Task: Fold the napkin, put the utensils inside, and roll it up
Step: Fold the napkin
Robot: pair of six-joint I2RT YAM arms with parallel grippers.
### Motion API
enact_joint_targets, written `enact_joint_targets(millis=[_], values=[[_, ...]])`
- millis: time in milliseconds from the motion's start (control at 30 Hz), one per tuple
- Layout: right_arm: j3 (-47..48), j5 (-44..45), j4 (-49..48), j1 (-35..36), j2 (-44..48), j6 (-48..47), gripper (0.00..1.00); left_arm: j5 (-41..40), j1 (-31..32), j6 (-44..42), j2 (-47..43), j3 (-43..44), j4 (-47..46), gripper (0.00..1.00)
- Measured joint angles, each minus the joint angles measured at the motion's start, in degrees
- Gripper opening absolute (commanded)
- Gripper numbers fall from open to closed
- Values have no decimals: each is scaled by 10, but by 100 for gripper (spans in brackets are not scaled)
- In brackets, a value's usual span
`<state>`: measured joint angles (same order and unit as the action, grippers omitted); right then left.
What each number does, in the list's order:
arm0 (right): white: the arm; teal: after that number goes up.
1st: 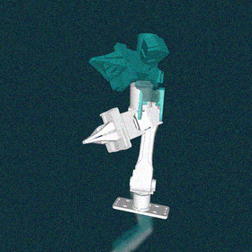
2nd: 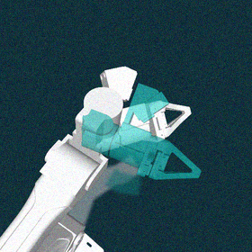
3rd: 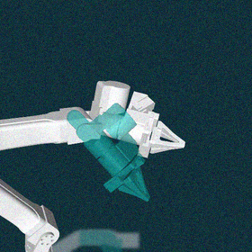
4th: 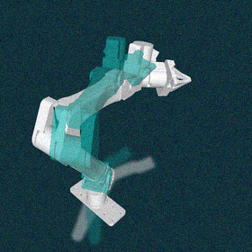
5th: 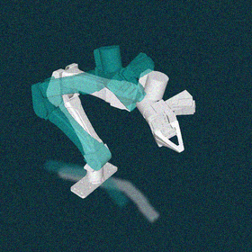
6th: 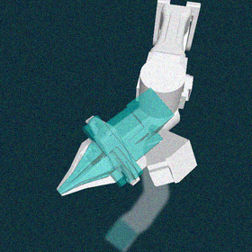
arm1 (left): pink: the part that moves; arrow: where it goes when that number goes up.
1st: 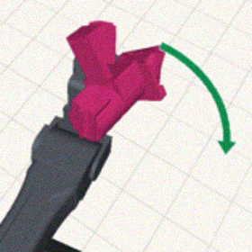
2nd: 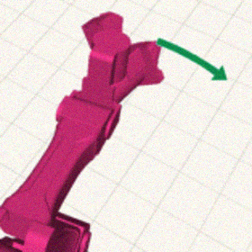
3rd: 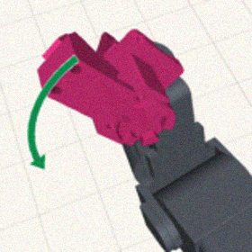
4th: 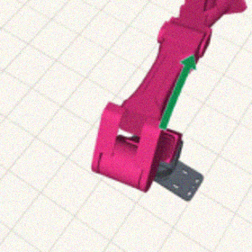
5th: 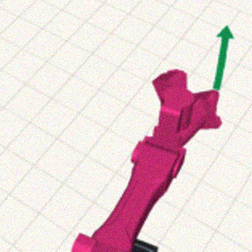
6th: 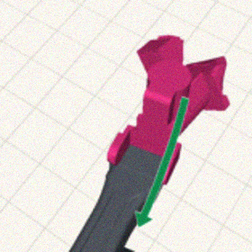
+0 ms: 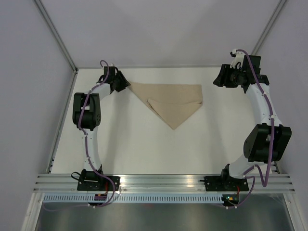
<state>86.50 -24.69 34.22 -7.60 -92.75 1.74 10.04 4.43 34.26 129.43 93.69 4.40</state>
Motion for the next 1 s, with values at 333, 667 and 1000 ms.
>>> enact_joint_targets(millis=[333,667,1000], values=[[-5,0,0,1,0,0,56,-10,0,18,30,33,8,40],[-6,0,0,2,0,0,55,-14,0,27,51,61,18,12],[-9,0,-2,3,0,0,55,-10,0,29,45,41,-4,2]])
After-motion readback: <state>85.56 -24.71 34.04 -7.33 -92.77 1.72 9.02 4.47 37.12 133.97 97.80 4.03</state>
